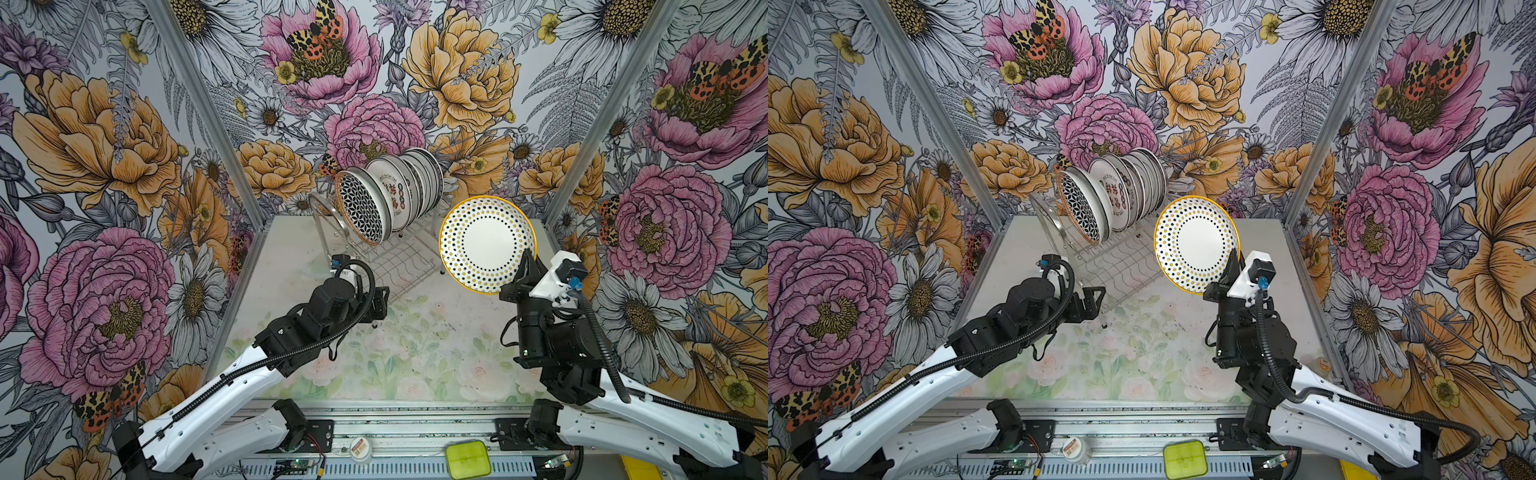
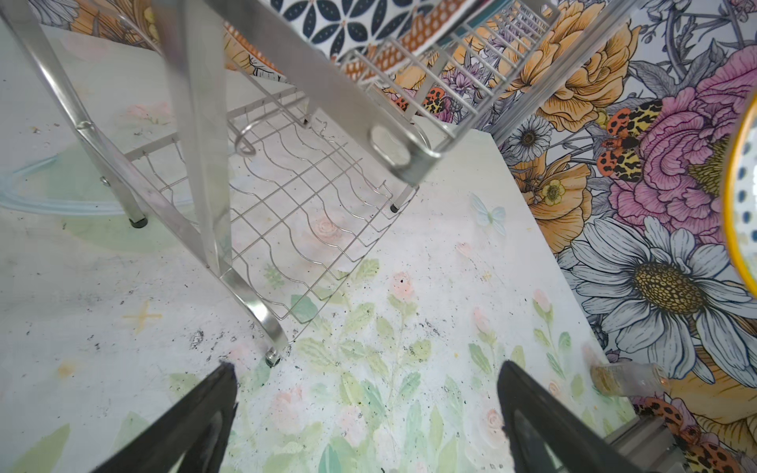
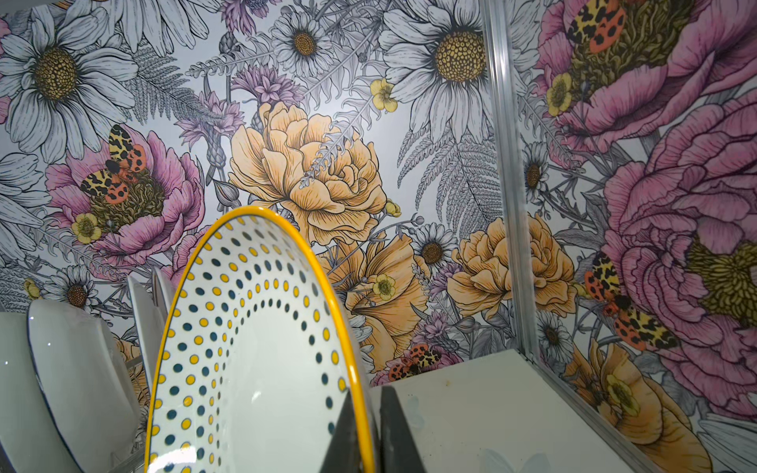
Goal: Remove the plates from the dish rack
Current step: 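Carry the plate away from the rack and lower it toward the table, then reach the left gripper to the plate's rim while the right gripper holds it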
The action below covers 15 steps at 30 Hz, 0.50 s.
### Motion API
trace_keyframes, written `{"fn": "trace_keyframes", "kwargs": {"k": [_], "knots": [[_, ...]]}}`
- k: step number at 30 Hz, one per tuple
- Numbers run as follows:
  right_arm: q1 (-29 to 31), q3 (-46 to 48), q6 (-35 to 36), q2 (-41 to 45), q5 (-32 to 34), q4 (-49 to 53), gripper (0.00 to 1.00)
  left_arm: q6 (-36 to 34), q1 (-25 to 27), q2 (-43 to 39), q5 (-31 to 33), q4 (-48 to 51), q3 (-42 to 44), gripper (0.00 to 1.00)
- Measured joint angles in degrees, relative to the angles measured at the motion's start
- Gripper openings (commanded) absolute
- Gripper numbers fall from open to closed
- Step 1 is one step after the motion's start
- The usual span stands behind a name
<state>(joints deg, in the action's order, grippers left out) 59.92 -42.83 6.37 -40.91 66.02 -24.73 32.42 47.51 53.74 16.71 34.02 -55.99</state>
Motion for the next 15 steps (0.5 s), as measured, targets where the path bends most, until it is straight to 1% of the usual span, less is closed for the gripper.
{"fn": "trace_keyframes", "kwargs": {"k": [5,9,13,15], "knots": [[0.0,2.7,-12.4,6.5,1.8,16.4,0.00,0.0,1.5,2.8,-1.0,-1.9,0.1,0.99],[0.0,4.4,-25.4,9.9,1.2,30.1,0.00,0.0,2.7,5.3,-4.1,-5.9,1.4,0.99],[-0.4,7.6,-36.7,10.8,-0.2,37.6,0.00,0.2,3.7,7.2,-7.6,-10.6,3.8,0.99],[-0.4,9.4,-40.6,10.2,-1.4,39.9,0.00,0.2,3.8,8.2,-9.2,-12.4,4.5,0.99]]}}
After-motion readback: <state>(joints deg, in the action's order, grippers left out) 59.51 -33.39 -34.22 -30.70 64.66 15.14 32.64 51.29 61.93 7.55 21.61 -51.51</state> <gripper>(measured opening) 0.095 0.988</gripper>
